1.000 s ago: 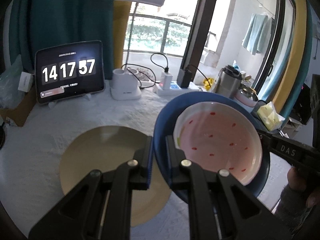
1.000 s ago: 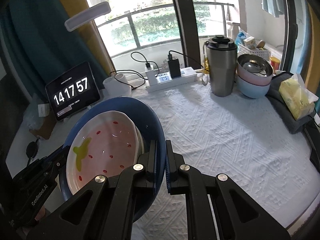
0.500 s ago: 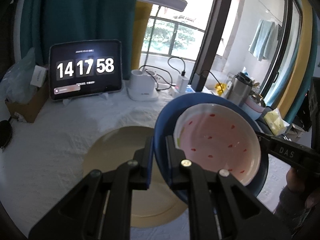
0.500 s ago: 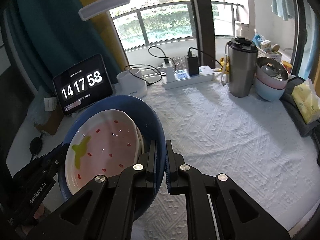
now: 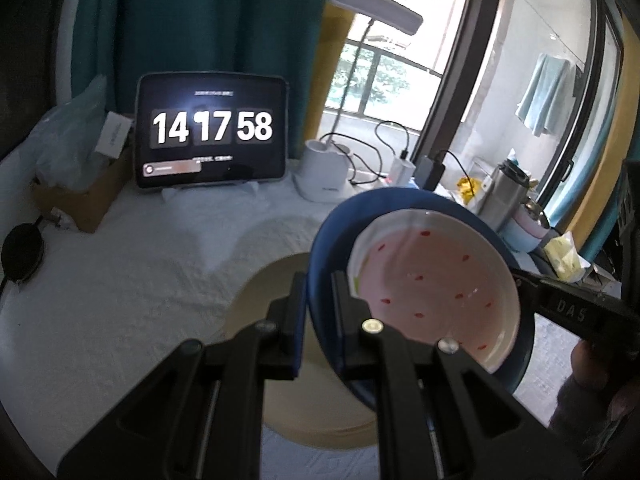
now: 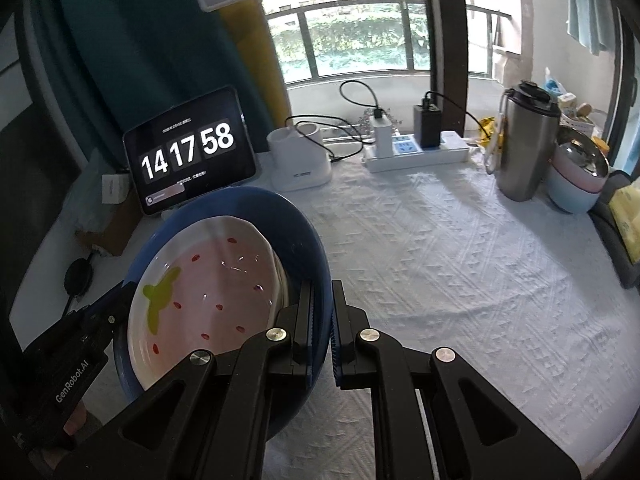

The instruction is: Organize plates and bowls

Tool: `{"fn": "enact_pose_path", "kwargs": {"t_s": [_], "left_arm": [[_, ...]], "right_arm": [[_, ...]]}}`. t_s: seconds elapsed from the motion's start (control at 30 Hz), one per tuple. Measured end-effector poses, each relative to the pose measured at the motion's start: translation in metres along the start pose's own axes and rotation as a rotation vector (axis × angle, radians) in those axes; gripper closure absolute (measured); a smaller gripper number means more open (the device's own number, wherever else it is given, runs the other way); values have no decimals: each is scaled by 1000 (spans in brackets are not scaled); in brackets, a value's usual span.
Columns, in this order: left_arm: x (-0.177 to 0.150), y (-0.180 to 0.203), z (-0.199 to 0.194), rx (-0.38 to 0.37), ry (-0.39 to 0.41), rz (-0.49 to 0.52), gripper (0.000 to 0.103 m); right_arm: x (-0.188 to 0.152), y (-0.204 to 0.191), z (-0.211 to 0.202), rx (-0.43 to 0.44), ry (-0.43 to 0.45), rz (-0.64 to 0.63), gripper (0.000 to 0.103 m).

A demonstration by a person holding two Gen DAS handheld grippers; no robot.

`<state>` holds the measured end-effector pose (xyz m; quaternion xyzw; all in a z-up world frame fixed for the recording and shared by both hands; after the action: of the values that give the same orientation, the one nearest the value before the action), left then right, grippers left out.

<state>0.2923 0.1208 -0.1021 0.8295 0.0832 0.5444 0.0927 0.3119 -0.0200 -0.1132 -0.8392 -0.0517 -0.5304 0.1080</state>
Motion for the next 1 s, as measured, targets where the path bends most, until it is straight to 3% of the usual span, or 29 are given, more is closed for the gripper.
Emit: {"fn": "enact_pose_path", "kwargs": {"t_s": [0.63, 1.0], "left_arm": [[-8, -51, 6, 55, -24, -41, 93], [-10, -52, 14, 55, -40, -35, 93]], "right_arm": [[-11, -43, 32, 32, -53, -34, 93], [-16, -40, 45, 29, -84, -14, 93]]}}
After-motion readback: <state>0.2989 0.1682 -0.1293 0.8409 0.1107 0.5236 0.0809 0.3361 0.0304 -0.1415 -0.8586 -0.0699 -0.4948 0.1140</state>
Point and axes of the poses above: each gripper's, at about its wrist camera, not at the fingertips, and z roughly the way its jaws point, y to its right, x to its top, the point moved 6 cm from there along z, roughly the way its jaws point, and after that the axes turned 15 degrees about y, right-handed, at the moved point
